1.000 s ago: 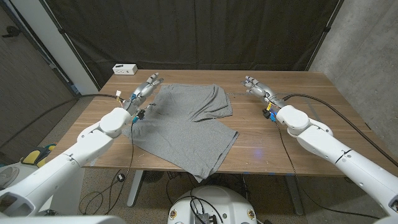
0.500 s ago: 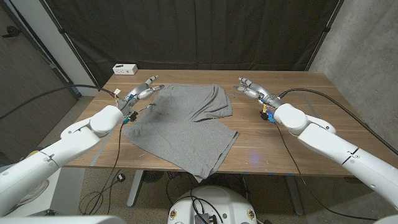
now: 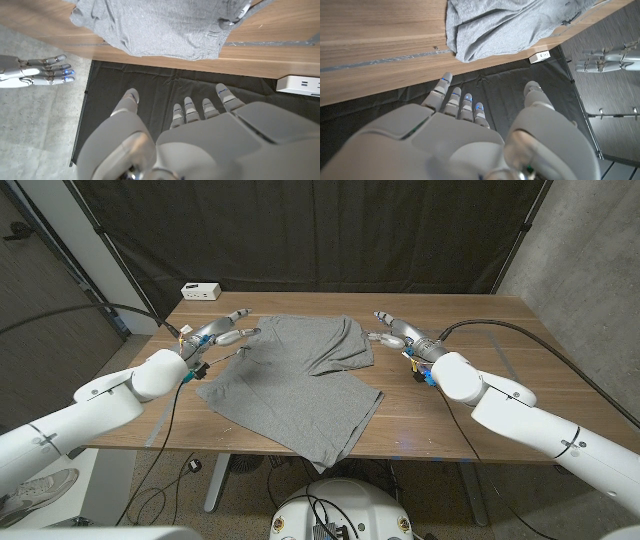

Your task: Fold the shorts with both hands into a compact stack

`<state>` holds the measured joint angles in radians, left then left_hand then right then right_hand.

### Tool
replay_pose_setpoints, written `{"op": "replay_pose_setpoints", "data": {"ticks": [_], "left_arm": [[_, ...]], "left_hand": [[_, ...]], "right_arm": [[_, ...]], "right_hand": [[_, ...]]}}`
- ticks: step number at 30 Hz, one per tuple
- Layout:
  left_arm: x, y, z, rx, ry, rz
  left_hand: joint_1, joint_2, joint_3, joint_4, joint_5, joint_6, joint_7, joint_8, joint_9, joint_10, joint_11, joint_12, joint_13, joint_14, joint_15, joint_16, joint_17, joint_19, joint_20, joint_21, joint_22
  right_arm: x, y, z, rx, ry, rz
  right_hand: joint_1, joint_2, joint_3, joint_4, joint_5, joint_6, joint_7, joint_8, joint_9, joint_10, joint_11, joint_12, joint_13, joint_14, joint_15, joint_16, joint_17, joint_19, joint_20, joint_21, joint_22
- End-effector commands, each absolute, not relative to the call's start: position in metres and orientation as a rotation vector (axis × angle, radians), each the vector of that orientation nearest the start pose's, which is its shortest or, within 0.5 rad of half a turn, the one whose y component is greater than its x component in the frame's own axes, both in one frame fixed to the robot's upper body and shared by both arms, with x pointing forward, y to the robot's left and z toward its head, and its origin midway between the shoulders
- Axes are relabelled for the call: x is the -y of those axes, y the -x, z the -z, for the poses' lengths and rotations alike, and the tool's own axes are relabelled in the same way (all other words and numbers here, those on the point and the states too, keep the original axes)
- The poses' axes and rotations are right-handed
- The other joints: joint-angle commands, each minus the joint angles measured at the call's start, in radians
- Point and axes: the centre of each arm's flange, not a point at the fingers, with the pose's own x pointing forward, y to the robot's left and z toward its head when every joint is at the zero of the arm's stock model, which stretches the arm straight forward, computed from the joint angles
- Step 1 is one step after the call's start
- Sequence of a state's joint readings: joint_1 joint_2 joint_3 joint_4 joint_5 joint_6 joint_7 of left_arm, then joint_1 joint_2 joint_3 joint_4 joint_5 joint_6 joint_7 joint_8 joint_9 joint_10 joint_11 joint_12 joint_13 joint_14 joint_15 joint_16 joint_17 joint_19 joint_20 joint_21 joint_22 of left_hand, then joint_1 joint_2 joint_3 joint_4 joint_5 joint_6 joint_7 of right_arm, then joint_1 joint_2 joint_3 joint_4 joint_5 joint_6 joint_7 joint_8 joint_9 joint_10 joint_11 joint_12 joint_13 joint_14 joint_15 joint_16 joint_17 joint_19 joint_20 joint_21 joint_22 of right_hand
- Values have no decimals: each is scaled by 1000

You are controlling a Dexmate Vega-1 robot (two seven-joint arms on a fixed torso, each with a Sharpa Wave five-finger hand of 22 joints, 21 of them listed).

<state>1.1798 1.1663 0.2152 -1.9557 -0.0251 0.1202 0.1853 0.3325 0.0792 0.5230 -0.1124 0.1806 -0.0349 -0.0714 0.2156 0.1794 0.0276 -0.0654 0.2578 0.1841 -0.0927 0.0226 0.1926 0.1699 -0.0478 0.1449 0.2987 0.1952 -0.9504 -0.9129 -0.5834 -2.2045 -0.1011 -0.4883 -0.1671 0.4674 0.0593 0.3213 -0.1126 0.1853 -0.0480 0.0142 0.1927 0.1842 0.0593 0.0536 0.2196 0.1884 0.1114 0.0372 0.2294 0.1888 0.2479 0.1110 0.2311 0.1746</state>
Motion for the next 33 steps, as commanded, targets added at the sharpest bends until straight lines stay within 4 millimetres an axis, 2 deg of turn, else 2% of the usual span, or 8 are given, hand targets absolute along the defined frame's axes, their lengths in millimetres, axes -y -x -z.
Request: {"op": "replay_pose_setpoints", "data": {"ticks": [1,8,11,15,19,25,30,33], "left_arm": [[-347,-498,-20,544,-1313,-119],[-345,-481,-21,538,-1413,-167],[-345,-475,-20,537,-1457,-188],[-344,-467,-18,536,-1509,-222],[-342,-460,-18,534,-1549,-244],[-338,-447,-20,527,-1631,-277],[-333,-431,-21,495,-1724,-312],[-332,-424,-20,481,-1761,-336]], "left_hand": [[26,-9,1,-22,0,1,-7,-1,2,31,-2,8,4,17,0,4,1,23,2,10,0],[52,-40,-6,-49,5,6,-10,0,2,42,-18,2,5,33,-5,4,2,47,-2,15,-1],[69,-57,-10,-59,11,21,-10,6,2,45,-19,-2,5,45,-2,5,2,57,-4,16,-2],[123,-86,-15,-69,25,3,-17,-2,2,46,-25,-14,6,94,1,12,2,116,-18,34,0],[144,-101,-20,-70,31,1,-13,-3,2,54,-27,-15,6,105,-4,10,3,123,-15,35,2],[182,-123,-26,-71,43,7,-10,-2,3,80,-17,-10,8,114,-3,7,4,121,-3,31,3],[216,-148,-35,-70,55,29,0,4,4,88,-10,-11,10,113,6,2,5,119,7,28,4],[245,-168,-42,-69,67,53,-1,12,5,103,-17,-7,12,115,7,1,5,118,7,25,4]], "right_arm": [[160,-481,12,597,1168,-12],[148,-459,19,653,1205,54],[143,-452,21,654,1232,57],[139,-448,26,698,1244,77],[134,-443,27,678,1294,86],[130,-427,30,698,1331,91],[125,-414,36,707,1353,86],[123,-410,41,718,1366,91]], "right_hand": [[10,-18,-6,-9,10,-6,3,0,2,17,-4,6,6,22,-10,6,1,20,-3,5,4],[51,-53,-27,-32,35,73,35,22,4,83,-14,25,10,85,-46,15,4,42,-1,1,6],[61,-64,-36,-35,43,103,38,28,5,95,-20,27,11,107,-57,19,6,66,-1,7,7],[74,-69,-41,-37,50,124,33,31,6,114,-28,33,12,131,-77,27,9,82,-7,11,8],[119,-68,-46,-43,69,185,-9,43,7,151,-47,39,16,179,-120,48,24,120,-43,19,11],[147,-78,-64,-40,84,223,-27,49,8,182,-63,43,20,243,-157,87,49,150,-70,27,15],[177,-83,-87,-35,102,280,-37,61,11,249,-67,65,31,302,-178,141,94,182,-83,38,20],[192,-88,-97,-36,108,303,-45,66,12,272,-69,73,36,317,-185,164,115,189,-87,40,22]]}}
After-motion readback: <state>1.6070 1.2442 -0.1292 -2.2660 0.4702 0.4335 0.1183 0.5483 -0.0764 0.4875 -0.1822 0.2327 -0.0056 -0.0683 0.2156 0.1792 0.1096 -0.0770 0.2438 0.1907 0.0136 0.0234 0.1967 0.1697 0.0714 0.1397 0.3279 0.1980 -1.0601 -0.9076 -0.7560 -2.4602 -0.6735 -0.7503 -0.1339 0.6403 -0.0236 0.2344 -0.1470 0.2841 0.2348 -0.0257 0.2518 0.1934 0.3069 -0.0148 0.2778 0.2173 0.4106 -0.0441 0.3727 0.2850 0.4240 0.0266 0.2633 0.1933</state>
